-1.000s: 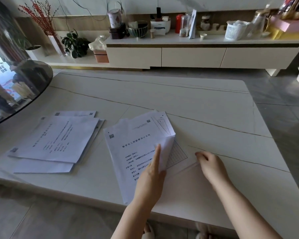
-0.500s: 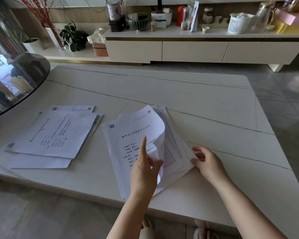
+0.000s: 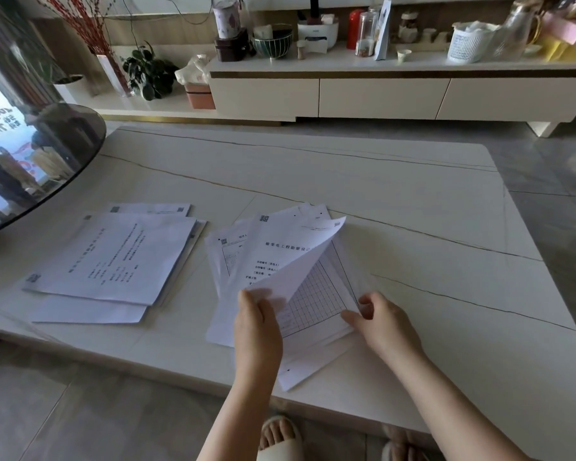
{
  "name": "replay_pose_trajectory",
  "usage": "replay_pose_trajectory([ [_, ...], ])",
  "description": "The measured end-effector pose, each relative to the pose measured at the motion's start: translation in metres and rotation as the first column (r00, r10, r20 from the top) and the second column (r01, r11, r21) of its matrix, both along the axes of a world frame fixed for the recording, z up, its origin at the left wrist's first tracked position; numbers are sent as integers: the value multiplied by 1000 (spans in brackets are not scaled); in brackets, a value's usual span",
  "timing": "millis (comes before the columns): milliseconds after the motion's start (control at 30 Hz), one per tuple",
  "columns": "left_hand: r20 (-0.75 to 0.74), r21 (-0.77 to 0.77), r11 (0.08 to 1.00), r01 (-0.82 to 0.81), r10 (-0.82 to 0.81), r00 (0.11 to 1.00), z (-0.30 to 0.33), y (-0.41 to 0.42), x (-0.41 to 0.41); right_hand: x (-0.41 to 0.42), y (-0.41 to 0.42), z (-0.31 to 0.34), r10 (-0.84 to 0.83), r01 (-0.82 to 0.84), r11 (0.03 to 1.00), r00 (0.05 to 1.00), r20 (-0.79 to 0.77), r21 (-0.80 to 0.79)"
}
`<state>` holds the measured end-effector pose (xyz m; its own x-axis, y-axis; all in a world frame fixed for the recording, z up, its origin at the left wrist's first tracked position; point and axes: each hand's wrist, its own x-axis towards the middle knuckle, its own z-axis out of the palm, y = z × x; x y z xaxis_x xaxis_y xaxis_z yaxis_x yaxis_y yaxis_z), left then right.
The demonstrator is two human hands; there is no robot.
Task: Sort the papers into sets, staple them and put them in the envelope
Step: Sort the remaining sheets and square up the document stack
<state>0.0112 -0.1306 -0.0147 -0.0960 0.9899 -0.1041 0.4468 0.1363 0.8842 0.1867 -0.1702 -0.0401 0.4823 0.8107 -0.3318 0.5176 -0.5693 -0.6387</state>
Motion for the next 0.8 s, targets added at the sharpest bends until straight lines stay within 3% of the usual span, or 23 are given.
replay_pose_trajectory([
  [100, 48, 53, 998, -22, 19, 999, 6, -1, -8, -6, 3, 1, -12, 12, 1000, 999, 32, 8],
  [333, 8, 221, 969, -111, 112, 994, 13, 2, -25, 10, 3, 19, -41, 48, 994, 996, -75, 99],
  [467, -18, 214, 976, 49, -46, 999, 12, 0, -15, 8, 5, 31, -18, 49, 985, 983, -183, 167],
  [533, -30, 158, 966, 204, -202, 979, 8, 0, -9, -1, 8, 37, -71, 173, 968, 883, -463, 182],
  [600, 17, 108, 940, 323, -326, 945, 5, 1, -3, -11, 11, 43, -87, 274, 953, 659, -747, 131],
  [700, -23, 161, 883, 442, -444, 896, 4, -1, 1, -19, 13, 50, -43, 326, 940, 419, -907, 106],
  [800, -73, 133, 843, 522, -517, 853, 5, -5, 0, -22, 15, 53, -4, 365, 925, 292, -956, 107],
])
